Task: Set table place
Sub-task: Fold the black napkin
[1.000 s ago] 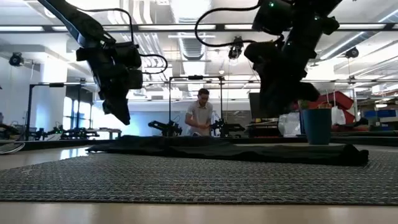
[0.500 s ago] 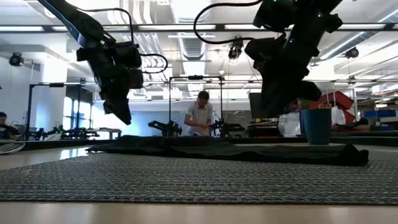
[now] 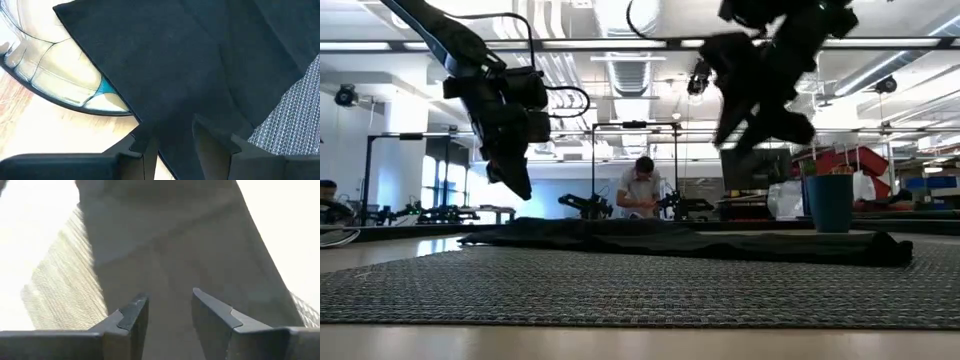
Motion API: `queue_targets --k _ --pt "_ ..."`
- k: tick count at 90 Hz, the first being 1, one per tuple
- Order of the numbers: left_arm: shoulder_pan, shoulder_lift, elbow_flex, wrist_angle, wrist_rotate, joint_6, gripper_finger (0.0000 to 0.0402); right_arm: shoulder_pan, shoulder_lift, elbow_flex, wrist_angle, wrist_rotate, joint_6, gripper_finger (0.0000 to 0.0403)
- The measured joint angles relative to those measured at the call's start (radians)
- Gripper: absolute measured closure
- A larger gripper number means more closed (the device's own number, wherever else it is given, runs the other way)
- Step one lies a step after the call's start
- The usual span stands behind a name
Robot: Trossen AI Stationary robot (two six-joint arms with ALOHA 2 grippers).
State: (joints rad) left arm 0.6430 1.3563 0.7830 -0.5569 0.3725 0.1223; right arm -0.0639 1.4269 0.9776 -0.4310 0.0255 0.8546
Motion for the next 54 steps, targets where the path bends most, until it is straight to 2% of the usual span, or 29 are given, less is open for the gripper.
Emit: queue_targets --k 29,54 --pt "0.0 0.0 0.0 0.015 0.0 0.0 0.0281 -0.084 0.002 0.184 -0.101 0.004 -0.158 0.0295" --pt "0.0 0.0 0.0 0.019 0.001 0.0 0.0293 -0.078 0.002 0.175 -0.219 0.002 -0.16 0.0299"
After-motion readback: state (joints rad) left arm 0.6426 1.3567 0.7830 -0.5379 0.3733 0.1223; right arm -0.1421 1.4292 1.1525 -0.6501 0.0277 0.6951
